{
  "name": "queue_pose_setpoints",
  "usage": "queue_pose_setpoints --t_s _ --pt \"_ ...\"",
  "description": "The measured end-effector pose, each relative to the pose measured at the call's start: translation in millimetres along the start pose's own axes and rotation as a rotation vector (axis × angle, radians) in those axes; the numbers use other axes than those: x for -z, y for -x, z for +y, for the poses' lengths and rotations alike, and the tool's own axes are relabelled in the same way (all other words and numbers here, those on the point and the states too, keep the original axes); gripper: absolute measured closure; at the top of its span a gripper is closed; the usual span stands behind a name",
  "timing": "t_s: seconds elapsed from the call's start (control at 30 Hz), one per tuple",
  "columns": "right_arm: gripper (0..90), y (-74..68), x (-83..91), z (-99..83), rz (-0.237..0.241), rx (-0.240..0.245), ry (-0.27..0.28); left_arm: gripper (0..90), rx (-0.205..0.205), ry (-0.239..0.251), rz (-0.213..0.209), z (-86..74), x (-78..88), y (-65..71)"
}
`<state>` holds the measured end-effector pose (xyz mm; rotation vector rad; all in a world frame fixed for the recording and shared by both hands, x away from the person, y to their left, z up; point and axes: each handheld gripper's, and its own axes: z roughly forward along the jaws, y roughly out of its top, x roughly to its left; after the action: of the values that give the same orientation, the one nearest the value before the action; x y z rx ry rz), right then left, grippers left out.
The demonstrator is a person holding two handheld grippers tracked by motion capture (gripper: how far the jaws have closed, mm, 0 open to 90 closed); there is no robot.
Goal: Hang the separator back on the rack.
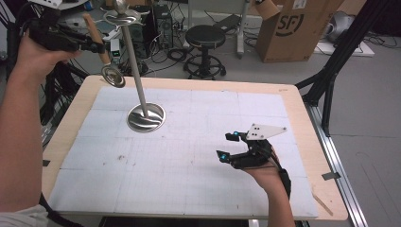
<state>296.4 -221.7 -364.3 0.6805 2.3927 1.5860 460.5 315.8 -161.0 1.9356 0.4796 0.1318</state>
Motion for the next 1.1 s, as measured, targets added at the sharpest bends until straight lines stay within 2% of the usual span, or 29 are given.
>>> queue_pose_setpoints --t_s 0.4,0.67,1.03,1.1 --pt "27.2 2.3 3.6 -3.2 -0.005 -0.011 0.002 70.7 0.025 -0.014 0.025 -2.4 0.1 -8.7" --pt "27.2 2.1 2.6 -3.4 -0.005 -0.012 -0.001 70.7 0.029 -0.008 0.016 -1.8 -0.9 -10.0" --pt "27.2 3.0 2.4 -3.7 -0.006 -0.014 0.0 70.7 0.023 -0.026 0.016 1.2 -7.2 -5.8" --pt "27.2 3.2 2.2 -3.8 -0.004 -0.013 0.001 70.6 0.008 -0.039 0.02 1.6 -7.5 -3.7"
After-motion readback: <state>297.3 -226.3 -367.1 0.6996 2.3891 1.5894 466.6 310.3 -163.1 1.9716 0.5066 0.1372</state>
